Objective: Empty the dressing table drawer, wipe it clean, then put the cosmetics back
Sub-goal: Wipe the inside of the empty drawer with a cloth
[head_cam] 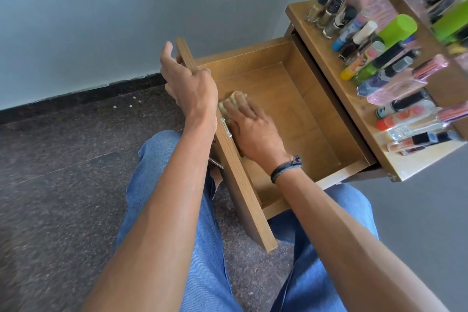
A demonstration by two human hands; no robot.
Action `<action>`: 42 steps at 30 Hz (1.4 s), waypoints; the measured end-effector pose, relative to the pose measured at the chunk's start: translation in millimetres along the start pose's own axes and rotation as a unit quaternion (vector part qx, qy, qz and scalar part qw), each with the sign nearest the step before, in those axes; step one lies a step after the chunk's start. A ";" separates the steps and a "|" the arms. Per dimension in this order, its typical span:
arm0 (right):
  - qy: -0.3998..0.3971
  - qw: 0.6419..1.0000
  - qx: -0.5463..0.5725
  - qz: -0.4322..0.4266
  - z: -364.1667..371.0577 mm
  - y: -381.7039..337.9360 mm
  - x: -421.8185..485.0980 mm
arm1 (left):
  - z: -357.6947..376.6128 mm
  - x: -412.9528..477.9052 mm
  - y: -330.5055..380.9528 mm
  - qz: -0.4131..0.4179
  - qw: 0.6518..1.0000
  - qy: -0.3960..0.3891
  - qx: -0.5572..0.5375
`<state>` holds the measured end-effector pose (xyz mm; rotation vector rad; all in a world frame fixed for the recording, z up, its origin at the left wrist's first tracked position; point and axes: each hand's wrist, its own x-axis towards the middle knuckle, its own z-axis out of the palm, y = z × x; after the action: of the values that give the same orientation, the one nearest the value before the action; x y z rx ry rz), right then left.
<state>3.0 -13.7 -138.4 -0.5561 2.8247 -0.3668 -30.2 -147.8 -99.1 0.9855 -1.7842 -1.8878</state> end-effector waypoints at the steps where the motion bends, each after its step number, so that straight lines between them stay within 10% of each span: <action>1: -0.009 1.000 -0.001 -0.017 2.0 0.5 -3.4 | -0.3 -0.4 0.6 0.001 1.000 -0.001 -0.002; 17: -0.052 0.989 -0.042 0.134 -55.2 63.9 -17.3 | 1.8 1.5 -0.9 0.003 1.000 -0.006 -0.001; 30: -0.021 0.997 -0.060 -0.053 -3.8 11.2 -53.5 | -0.6 1.3 -0.9 0.001 1.000 -0.006 -0.001; 42: -0.092 0.981 -0.047 0.163 -60.3 81.8 -35.3 | -1.2 -1.3 2.5 -0.001 1.000 0.003 0.006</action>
<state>-9.7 85.5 -98.9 -0.1287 2.6974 -0.1127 -28.9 -148.1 -96.3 0.9971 -1.7941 -1.8759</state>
